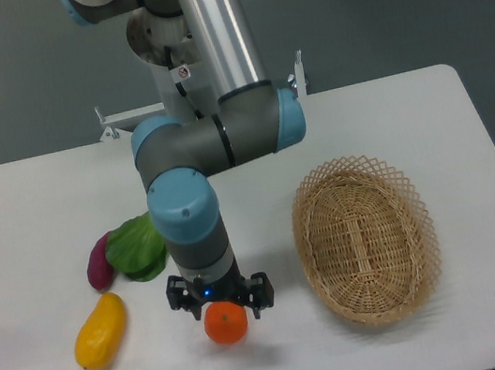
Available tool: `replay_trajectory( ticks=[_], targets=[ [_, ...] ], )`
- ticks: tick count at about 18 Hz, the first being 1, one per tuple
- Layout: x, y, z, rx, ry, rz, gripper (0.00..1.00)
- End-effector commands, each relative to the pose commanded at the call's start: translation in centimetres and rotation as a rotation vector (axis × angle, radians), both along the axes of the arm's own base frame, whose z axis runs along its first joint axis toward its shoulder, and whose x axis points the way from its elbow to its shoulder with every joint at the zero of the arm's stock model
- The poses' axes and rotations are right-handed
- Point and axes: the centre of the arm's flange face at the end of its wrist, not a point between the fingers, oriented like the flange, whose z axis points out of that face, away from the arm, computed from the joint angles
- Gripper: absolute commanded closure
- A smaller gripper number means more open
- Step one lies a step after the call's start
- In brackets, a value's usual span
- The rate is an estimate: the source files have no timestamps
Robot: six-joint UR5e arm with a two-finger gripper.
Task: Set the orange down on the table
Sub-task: 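Lower the orange onto the table and open the gripper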
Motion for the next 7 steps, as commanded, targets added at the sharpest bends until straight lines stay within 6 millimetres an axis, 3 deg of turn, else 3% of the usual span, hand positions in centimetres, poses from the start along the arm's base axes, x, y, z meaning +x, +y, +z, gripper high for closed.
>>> replay_trajectory(
  ticks=[7],
  targets=[
    [-0.24, -0.70, 0.29, -0.010, 0.000, -0.019, 0.00]
  ],
)
